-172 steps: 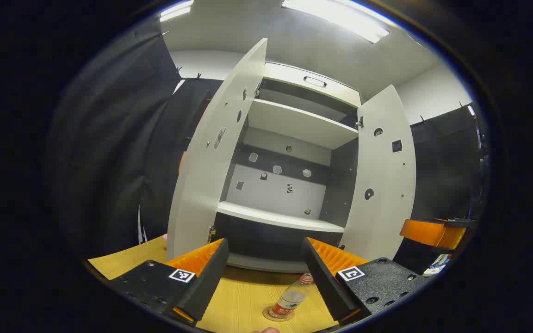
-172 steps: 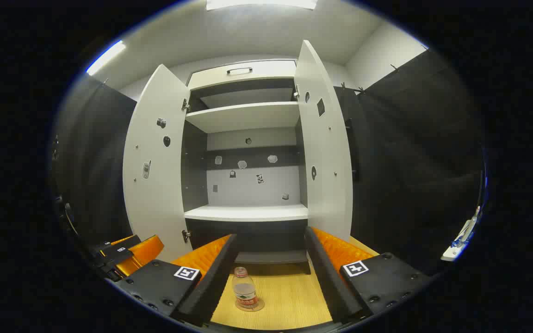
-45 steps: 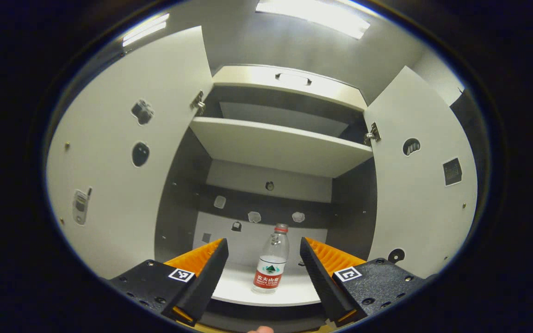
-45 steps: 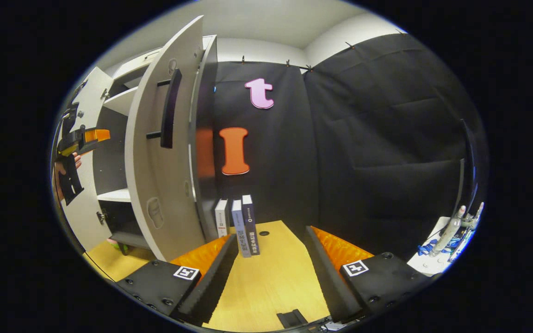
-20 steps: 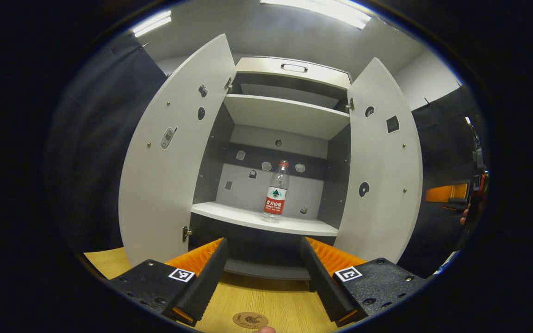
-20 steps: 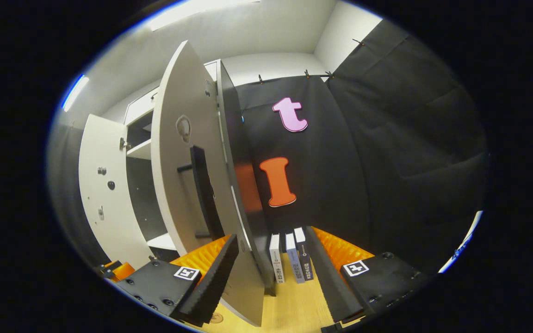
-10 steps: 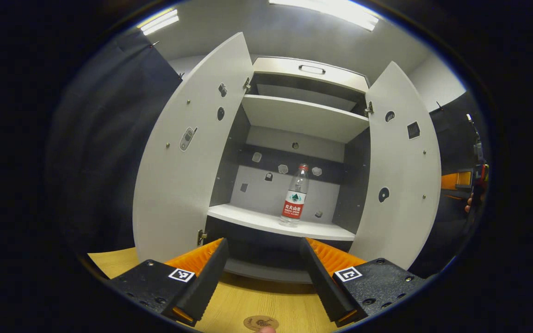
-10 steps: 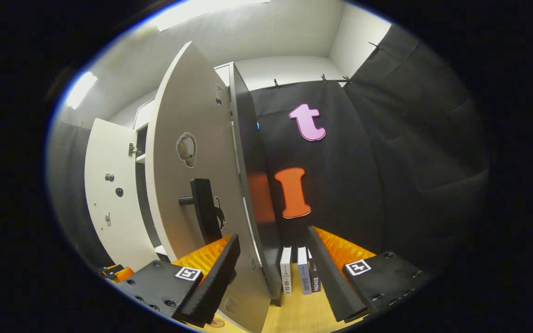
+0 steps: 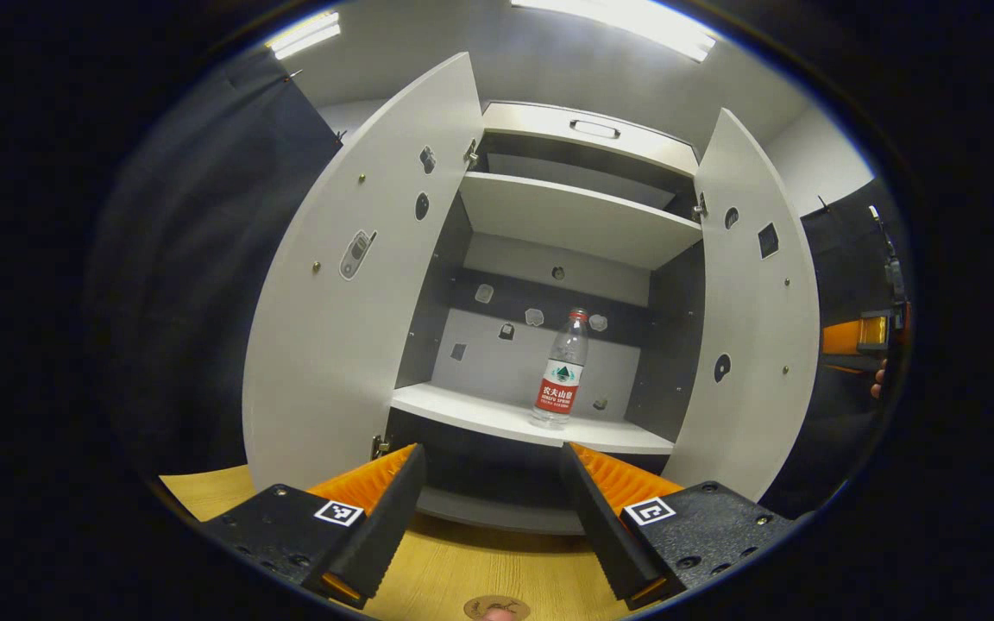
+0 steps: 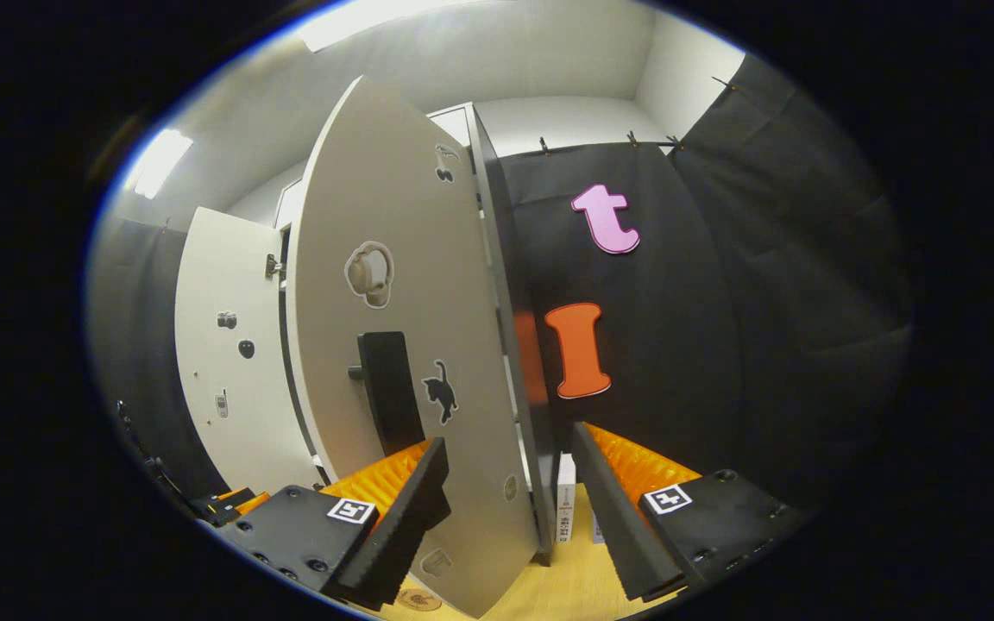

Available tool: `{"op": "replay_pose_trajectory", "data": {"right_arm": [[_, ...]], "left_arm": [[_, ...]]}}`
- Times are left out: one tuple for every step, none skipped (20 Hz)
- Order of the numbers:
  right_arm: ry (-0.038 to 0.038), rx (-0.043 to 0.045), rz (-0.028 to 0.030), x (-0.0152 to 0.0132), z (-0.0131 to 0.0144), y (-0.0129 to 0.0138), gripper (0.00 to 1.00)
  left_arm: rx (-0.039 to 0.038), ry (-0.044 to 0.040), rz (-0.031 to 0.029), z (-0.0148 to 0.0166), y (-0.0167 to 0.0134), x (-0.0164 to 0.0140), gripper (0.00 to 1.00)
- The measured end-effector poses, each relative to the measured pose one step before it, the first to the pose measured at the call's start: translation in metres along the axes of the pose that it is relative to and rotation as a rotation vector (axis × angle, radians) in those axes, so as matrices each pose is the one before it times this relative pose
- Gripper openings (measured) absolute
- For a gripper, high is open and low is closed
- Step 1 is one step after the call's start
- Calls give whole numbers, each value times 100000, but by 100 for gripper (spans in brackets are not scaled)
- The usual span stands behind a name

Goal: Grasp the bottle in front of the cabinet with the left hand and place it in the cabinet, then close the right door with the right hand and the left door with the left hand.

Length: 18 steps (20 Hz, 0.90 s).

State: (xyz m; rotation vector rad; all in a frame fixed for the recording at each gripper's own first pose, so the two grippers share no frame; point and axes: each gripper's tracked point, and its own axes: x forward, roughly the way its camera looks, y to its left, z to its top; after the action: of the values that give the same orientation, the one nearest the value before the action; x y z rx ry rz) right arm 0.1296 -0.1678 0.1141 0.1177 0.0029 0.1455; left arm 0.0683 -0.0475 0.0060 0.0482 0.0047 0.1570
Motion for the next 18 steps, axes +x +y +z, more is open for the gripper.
{"op": "replay_pose_trajectory", "data": {"right_arm": [[-735, -1056, -1150, 339, 19, 143, 97], [-522, -1293, -475, 137, -6, 328, 97], [-473, -706, -299, 161, 62, 374, 97], [42, -452, 214, 74, -11, 439, 97], [341, -313, 737, 131, -110, 556, 97], [105, -316, 883, 259, -20, 571, 97], [-162, -519, 862, 347, -20, 567, 97], [-811, -620, 697, 311, 49, 514, 97], [110, -155, 748, 231, -160, 530, 100], [219, 362, 1134, 308, -202, 569, 100], [151, 612, 1429, 432, -151, 638, 100], [365, 988, 1384, 366, -218, 627, 97], [559, 794, 1275, 490, -247, 516, 97], [1066, 225, 1240, 528, -361, 673, 97], [1290, 255, 1571, 380, -304, 598, 97], [1063, 650, 2079, 452, -366, 753, 97], [752, 517, 2011, 510, -342, 709, 97], [825, 140, 1372, 405, -268, 536, 97]], "left_arm": [[865, -122, 80, 68, 358, -8, 95], [667, -338, 209, 148, 329, 0, 95], [409, -349, 418, 173, 413, -19, 95], [144, -292, 521, 118, 418, 111, 95], [-31, -331, 458, 149, 413, 144, 95], [-77, -394, 581, 100, 326, -20, 95], [-25, -387, 474, 153, 329, 116, 95], [147, -296, 452, 136, 299, 40, 95], [228, -290, 269, 130, 298, 133, 95], [280, -265, 97, 169, 166, 1, 95], [289, -292, 106, 194, 224, 57, 95], [303, -220, 390, 29, 185, 48, 95], [256, -4, 465, 24, 218, 77, 95], [136, -1, 617, -2, 221, -32, 95], [21, -82, 677, 52, 271, 3, 95], [-117, -337, 905, 86, 326, -98, 95], [-97, -450, 1349, 193, 479, -30, 95], [-126, -600, 1796, 181, 598, -122, 95]]}}
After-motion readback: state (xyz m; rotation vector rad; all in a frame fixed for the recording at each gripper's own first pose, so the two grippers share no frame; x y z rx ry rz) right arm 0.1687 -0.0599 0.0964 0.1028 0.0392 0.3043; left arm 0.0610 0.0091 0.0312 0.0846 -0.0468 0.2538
